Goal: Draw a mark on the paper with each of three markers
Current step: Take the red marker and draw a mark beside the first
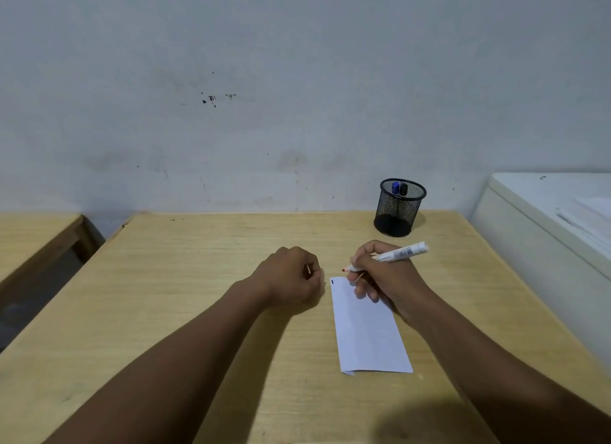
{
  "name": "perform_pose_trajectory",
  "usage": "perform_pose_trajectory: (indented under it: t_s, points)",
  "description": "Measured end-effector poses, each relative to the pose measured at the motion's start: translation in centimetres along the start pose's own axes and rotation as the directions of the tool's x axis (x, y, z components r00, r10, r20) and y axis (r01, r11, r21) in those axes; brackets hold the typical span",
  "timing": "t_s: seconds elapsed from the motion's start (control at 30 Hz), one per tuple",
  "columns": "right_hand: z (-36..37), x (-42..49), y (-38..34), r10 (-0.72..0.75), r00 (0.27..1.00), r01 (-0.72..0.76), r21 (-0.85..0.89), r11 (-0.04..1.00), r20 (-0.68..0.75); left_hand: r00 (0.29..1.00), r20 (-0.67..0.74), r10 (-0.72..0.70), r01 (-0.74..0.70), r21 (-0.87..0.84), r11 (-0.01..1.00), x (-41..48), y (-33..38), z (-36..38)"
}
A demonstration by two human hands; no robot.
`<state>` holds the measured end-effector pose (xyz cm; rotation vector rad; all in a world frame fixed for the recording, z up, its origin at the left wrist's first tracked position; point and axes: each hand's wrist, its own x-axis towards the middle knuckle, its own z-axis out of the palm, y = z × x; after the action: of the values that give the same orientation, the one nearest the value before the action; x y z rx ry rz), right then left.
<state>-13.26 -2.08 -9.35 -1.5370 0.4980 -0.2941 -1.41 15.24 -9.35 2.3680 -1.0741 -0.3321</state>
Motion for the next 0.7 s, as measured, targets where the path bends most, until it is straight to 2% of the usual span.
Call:
perform_pose_trajectory:
  t_s: [0.27, 0.4, 0.7]
  points:
    - [0.8, 0.4, 1.5, -0.038, 0.995, 0.035, -0.035, 0.999, -0.097, 1.0, -0.023, -0.006, 0.006, -0.025, 1.0, 0.2, -0.6, 0.5]
    - [1.1, 0.6, 1.8, -0.055, 0.991, 0.043, -0.095, 0.995, -0.126, 0.999, 0.015, -0.037, 0.038, -0.076, 0.996, -0.3, -0.2, 0.7]
    - [1.3, 0.6, 2.2, -0.096, 0.988, 0.079, -0.134, 0.988, -0.12, 0.992, 0.114, -0.055, 0.052, 0.029, 0.998, 0.1, 0.1, 0.6]
